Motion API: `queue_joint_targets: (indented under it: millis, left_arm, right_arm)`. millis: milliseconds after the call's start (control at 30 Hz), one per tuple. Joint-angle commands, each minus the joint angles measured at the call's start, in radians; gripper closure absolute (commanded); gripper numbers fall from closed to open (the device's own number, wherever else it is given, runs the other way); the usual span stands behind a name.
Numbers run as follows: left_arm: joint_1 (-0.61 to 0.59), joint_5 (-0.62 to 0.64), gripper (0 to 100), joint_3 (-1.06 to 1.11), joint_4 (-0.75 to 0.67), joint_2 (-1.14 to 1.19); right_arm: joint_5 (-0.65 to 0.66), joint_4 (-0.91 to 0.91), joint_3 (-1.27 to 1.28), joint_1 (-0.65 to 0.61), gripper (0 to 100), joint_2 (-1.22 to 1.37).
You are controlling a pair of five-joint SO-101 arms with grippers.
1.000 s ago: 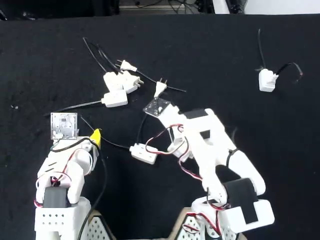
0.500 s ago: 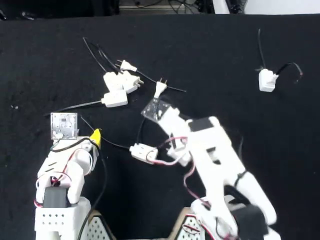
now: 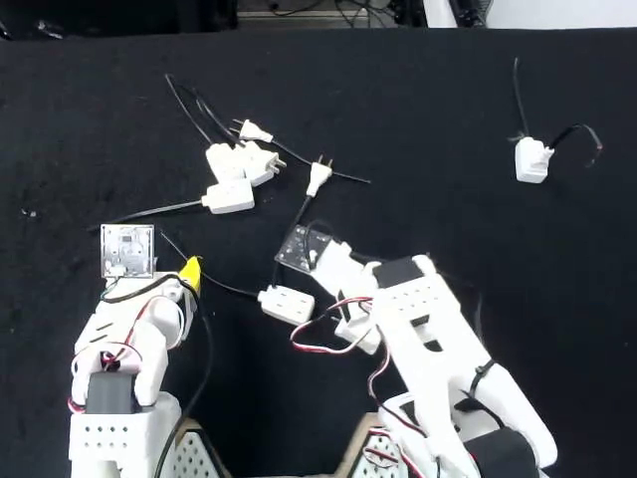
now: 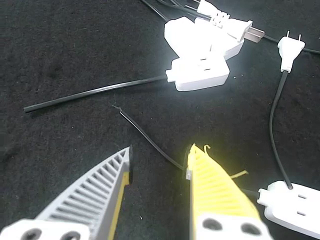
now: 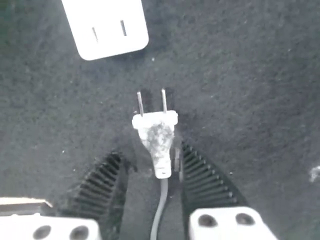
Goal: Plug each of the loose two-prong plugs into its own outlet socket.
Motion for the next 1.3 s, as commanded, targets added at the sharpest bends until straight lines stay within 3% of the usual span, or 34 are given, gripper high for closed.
queue_joint_targets:
  millis: [0,267,500,1000,1267]
  left_arm:
    - [-0.01,0.003,81,-0.028,-0.006,-0.009]
    - [-0.01,0.003,81,-0.027,-0.006,-0.009]
    - [-0.01,0.003,81,-0.027,-0.005,-0.009]
    - [-0.008,0.003,81,-0.028,-0.005,-0.009]
    - [-0.01,0.003,81,-0.03,-0.005,-0.009]
  right_arm:
    - [0.012,0.009,-0.001,-0.006,88.7,-0.03]
    - [0.017,0.002,-0.002,0.117,88.8,-0.028]
    - [0.017,-0.041,0.001,0.123,88.9,-0.025]
    - [0.012,-0.055,-0.068,0.114,88.9,0.176]
    - [0.011,-0.098,-0.01,0.011,88.9,0.154]
